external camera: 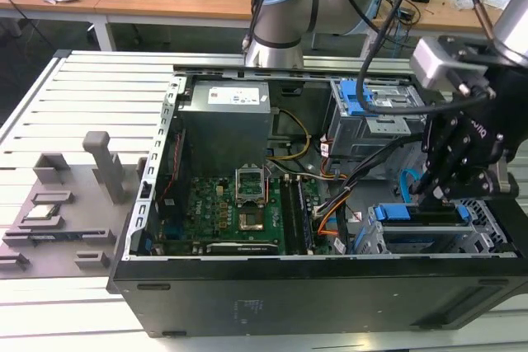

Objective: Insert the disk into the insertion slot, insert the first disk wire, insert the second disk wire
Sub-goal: 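Insert the second disk wire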

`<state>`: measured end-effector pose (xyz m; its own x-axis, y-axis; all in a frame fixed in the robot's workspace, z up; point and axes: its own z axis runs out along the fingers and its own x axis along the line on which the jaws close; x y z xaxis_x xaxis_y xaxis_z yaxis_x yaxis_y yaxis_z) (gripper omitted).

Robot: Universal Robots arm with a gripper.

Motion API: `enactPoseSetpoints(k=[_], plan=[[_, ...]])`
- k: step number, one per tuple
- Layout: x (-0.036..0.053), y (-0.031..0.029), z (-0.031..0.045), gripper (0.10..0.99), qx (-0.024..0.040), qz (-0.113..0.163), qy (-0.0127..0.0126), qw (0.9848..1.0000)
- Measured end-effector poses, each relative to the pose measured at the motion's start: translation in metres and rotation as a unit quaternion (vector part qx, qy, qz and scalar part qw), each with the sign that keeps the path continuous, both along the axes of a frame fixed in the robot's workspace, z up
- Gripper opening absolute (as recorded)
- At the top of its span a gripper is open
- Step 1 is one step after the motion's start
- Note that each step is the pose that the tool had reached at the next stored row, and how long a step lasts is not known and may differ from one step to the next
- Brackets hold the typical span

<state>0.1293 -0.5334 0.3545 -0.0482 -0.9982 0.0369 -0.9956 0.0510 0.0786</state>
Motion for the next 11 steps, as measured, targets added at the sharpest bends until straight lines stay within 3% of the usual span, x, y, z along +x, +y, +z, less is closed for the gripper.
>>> enactPoseSetpoints(k=[3,5,6,11], plan=[[0.0000,0.0037,0.0130,0.220,0.0000,0.000,0.0000,1.0000],[0.0000,0.0048,0.0217,0.106,-0.0001,0.000,0.0000,1.0000],[0.0000,0.0048,0.0242,0.106,0.0001,0.000,0.0000,1.0000],[0.0000,0.0048,0.0246,0.106,0.0001,0.000,0.0000,1.0000]])
